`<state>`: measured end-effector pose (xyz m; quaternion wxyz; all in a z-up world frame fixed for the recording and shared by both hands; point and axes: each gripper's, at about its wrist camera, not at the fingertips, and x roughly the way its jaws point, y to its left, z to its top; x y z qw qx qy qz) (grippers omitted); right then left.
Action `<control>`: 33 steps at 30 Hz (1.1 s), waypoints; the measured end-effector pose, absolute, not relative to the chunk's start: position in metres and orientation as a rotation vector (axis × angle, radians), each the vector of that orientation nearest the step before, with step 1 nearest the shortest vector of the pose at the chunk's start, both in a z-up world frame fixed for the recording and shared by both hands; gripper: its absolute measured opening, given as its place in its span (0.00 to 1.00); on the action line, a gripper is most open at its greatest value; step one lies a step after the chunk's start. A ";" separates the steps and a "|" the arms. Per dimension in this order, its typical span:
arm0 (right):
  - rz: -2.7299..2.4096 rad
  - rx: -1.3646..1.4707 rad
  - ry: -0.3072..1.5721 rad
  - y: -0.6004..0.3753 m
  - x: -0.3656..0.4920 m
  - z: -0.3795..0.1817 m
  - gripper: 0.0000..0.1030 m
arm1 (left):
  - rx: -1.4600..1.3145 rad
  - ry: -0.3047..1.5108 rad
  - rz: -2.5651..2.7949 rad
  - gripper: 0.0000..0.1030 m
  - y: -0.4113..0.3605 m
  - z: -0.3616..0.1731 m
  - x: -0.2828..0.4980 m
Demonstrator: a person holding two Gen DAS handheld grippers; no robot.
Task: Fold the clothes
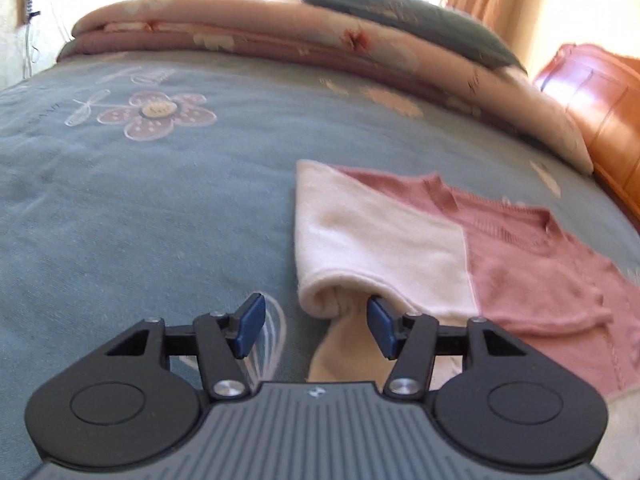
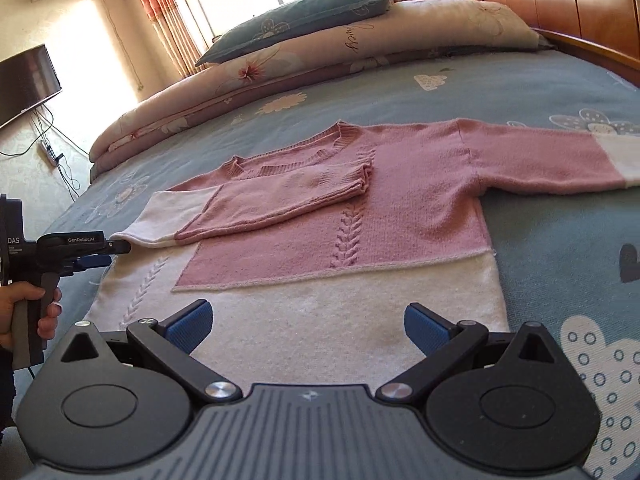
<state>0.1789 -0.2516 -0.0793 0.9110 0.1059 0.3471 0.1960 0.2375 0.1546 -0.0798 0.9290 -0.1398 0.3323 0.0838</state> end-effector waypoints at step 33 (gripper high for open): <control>0.291 0.671 0.941 -0.248 0.345 -0.098 0.62 | -0.074 0.650 0.131 0.79 0.177 -0.103 0.247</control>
